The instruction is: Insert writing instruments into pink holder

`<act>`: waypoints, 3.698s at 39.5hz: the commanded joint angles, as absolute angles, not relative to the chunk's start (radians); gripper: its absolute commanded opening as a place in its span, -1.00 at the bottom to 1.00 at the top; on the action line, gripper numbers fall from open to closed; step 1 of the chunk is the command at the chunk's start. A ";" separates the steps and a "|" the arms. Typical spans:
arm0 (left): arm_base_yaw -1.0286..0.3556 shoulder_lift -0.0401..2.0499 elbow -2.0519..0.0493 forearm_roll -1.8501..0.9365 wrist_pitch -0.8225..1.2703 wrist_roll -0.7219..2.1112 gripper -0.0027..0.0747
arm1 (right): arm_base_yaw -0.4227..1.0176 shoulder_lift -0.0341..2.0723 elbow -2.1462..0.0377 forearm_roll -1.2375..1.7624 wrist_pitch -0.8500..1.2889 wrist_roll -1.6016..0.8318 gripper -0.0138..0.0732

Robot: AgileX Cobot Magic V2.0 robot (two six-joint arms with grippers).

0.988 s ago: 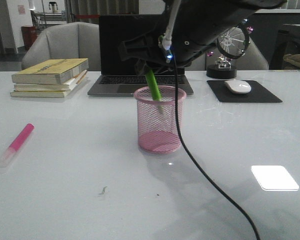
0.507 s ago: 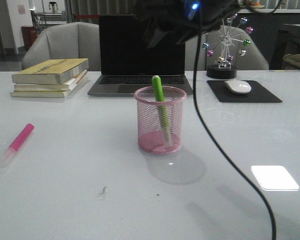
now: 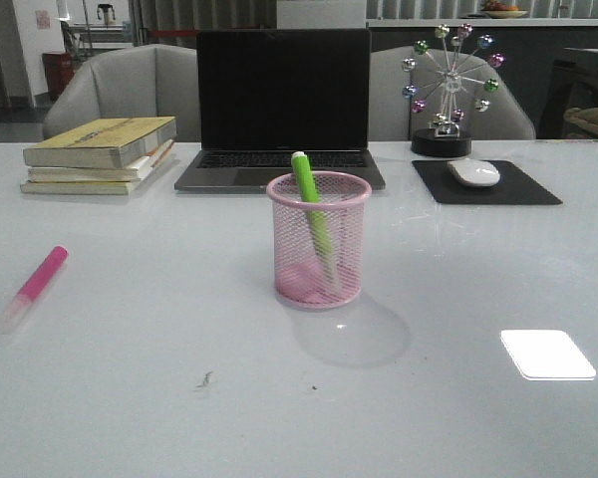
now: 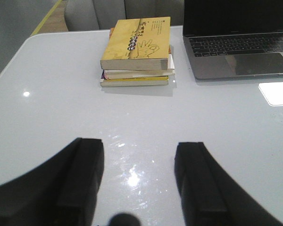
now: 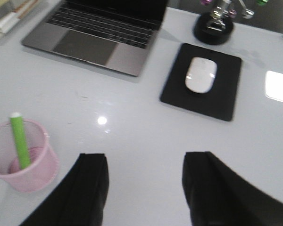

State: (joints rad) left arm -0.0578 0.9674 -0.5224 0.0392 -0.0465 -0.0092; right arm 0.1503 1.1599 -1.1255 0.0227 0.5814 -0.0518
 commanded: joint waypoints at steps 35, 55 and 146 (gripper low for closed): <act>-0.180 0.997 -0.659 0.033 -0.014 -0.020 0.15 | -0.019 0.773 -0.725 0.007 0.635 -0.060 0.40; -0.198 1.362 -1.076 0.000 0.420 -0.020 0.15 | -0.019 0.773 -0.725 0.008 0.636 -0.060 0.40; -0.202 1.964 -1.408 -0.059 0.631 -0.017 -0.67 | -0.019 0.773 -0.725 0.008 0.636 -0.060 0.40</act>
